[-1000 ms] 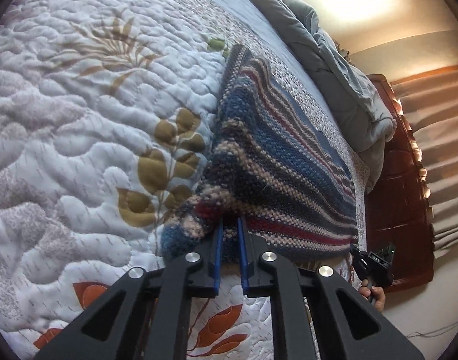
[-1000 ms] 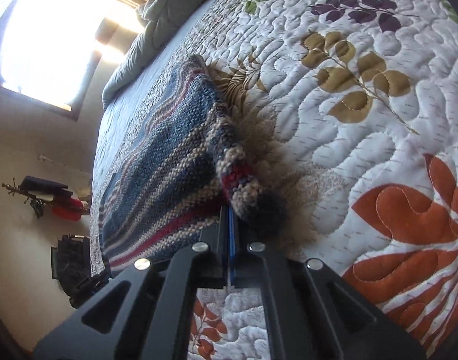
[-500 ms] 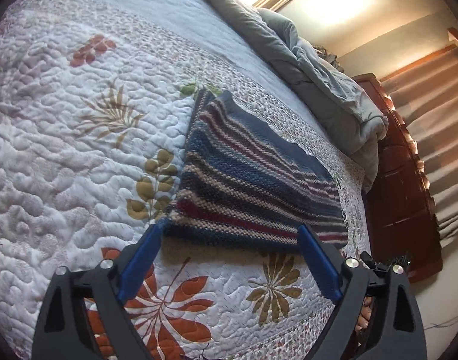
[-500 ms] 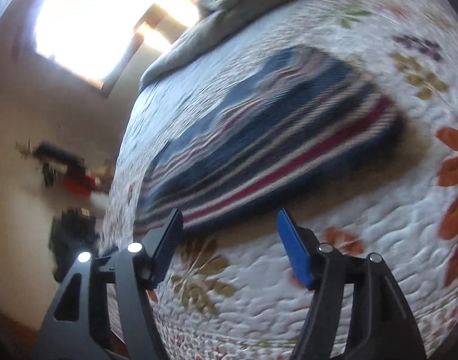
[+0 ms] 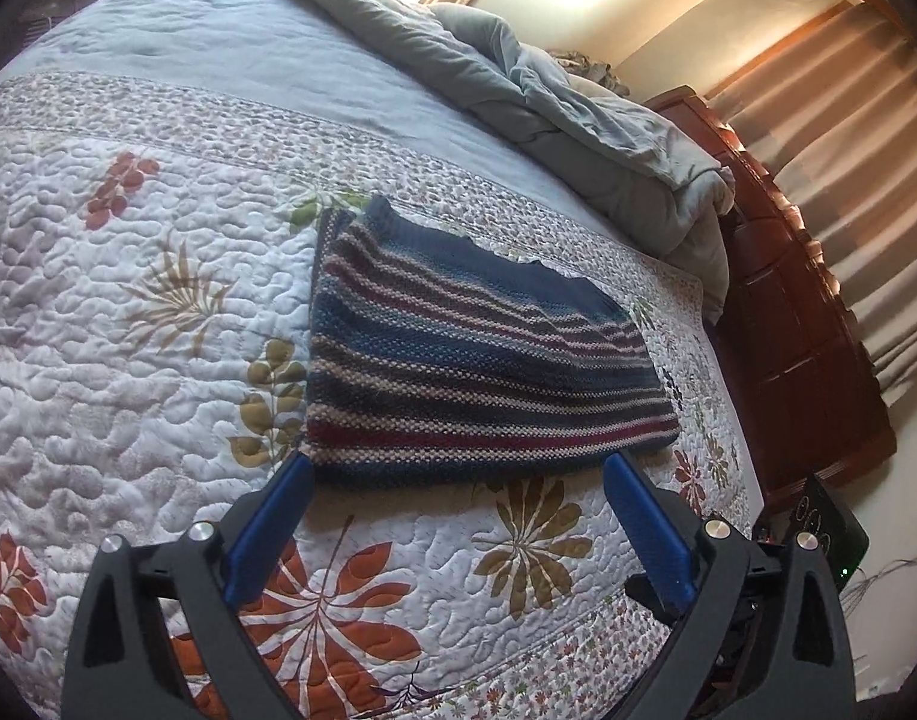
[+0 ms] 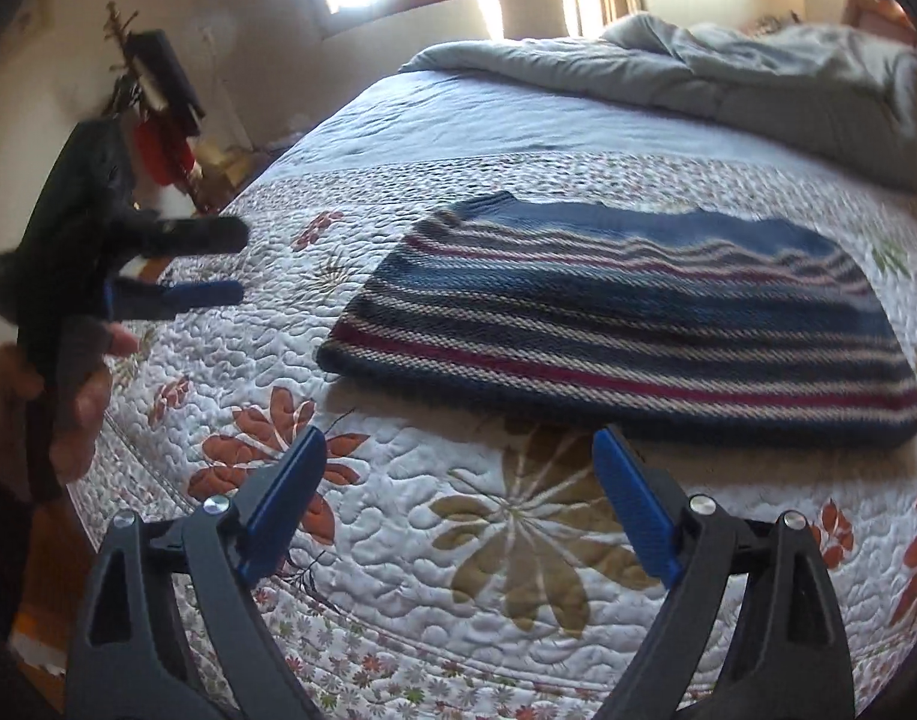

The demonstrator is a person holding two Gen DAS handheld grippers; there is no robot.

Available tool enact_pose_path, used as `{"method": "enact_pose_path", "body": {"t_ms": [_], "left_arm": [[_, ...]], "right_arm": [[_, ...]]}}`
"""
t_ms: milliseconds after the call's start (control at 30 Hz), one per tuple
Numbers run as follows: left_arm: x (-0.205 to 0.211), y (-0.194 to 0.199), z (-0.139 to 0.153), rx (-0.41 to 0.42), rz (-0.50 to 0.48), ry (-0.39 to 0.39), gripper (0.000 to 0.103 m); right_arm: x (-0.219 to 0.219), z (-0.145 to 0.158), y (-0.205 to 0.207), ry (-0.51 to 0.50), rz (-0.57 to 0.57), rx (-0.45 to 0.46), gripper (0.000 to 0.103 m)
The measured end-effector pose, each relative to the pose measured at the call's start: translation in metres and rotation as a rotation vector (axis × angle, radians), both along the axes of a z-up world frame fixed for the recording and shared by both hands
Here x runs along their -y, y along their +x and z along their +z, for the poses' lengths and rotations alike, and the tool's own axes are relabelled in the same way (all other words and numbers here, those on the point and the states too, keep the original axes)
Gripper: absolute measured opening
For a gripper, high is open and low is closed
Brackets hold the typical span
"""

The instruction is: Fold small clothes

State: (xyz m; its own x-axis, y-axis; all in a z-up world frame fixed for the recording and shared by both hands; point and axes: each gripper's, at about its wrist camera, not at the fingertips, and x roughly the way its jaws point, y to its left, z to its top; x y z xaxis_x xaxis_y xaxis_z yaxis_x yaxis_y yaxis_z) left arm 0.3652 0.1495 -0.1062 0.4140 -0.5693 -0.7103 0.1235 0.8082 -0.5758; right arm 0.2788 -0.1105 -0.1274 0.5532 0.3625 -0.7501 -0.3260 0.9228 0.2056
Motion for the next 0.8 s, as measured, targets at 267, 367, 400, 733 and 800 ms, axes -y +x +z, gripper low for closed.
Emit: {"method": "enact_pose_path", "body": {"t_ms": [267,367,400,733,800], "left_arm": [[-0.013,0.048,-0.025,-0.075,0.005,-0.031,0.098],[-0.017,0.065,-0.034,-0.105,0.012,-0.040,0.098],[-0.018,0.070,-0.036,-0.110,0.011,-0.042,0.098],[-0.023,0.117,-0.070,-0.189,-0.001,-0.035,0.098],[-0.024,0.125,-0.078,-0.200,-0.002,-0.032,0.098]], "right_arm": [[-0.042,0.000,0.020,-0.051,0.061,0.021,0.090],[-0.055,-0.002,0.029,-0.075,0.077,0.028,0.090],[-0.060,-0.003,0.032,-0.081,0.082,0.028,0.090],[-0.085,-0.027,0.056,-0.151,0.087,0.043,0.090],[-0.086,-0.034,0.061,-0.139,0.101,0.031,0.090]]}}
